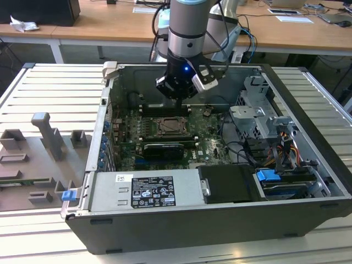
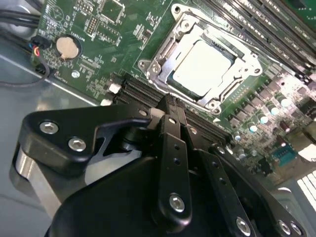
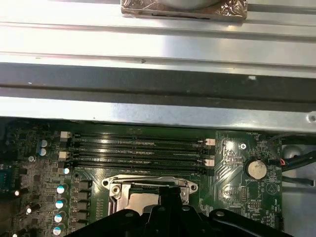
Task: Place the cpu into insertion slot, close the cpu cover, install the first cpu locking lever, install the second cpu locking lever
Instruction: 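Install the second cpu locking lever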
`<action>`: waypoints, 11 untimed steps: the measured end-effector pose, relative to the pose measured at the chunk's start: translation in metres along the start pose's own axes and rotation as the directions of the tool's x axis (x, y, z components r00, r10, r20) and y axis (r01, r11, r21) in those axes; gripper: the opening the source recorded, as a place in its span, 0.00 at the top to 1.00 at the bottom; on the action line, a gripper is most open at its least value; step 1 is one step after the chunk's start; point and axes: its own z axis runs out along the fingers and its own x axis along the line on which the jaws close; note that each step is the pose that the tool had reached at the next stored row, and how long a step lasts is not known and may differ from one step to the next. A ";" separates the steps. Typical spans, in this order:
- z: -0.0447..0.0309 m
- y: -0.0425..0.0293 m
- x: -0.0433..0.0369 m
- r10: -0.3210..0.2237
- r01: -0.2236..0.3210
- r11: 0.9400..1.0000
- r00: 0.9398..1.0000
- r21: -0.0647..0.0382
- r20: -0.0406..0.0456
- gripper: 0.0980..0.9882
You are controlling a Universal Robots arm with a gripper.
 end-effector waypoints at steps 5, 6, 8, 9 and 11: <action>-0.0162 -0.0061 0.0003 0.000 0.000 1.000 1.000 0.001 0.000 0.99; -0.0168 -0.0116 0.0005 0.000 0.000 1.000 1.000 0.001 0.000 0.99; -0.0173 -0.0176 0.0007 0.000 0.000 1.000 1.000 0.002 0.000 0.99; -0.0174 -0.0213 0.0009 0.000 0.000 1.000 1.000 0.002 -0.001 0.99; -0.0167 -0.0289 0.0012 0.001 -0.001 1.000 1.000 0.001 -0.010 0.99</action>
